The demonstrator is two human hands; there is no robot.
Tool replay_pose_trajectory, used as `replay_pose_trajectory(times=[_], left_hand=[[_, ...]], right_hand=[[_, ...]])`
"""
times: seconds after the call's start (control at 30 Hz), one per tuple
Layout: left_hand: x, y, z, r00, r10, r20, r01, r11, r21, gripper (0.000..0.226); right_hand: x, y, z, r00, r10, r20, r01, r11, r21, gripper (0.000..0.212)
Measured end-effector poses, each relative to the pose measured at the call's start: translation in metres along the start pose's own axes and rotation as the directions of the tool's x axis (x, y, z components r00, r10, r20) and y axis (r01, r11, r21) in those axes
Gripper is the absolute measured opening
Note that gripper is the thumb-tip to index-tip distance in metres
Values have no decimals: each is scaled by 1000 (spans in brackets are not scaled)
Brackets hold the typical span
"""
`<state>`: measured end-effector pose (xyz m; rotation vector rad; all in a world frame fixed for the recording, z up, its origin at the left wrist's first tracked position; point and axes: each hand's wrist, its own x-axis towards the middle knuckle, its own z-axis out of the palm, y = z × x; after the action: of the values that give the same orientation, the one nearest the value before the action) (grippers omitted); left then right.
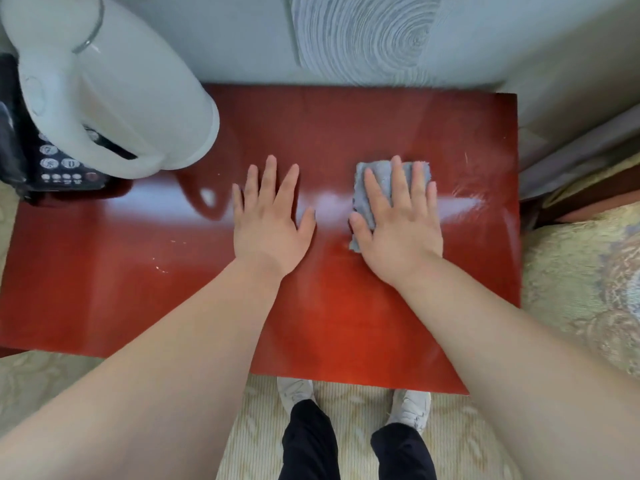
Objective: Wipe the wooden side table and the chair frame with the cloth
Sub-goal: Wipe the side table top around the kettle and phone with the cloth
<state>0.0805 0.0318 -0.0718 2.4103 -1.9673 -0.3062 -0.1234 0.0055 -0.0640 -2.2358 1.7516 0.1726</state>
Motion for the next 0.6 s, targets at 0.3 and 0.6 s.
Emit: replay_pose_trajectory(times=[0.3, 0.6], left_hand=[[1, 0, 3, 1000, 1, -6, -1, 997, 71, 73], [3, 3, 0, 999, -2, 36, -2, 995, 99, 74]], right_hand=[[-29, 36, 16, 945, -326, -40, 323, 944, -63, 72], [25, 8, -5, 984, -179, 8, 179, 983, -47, 72]])
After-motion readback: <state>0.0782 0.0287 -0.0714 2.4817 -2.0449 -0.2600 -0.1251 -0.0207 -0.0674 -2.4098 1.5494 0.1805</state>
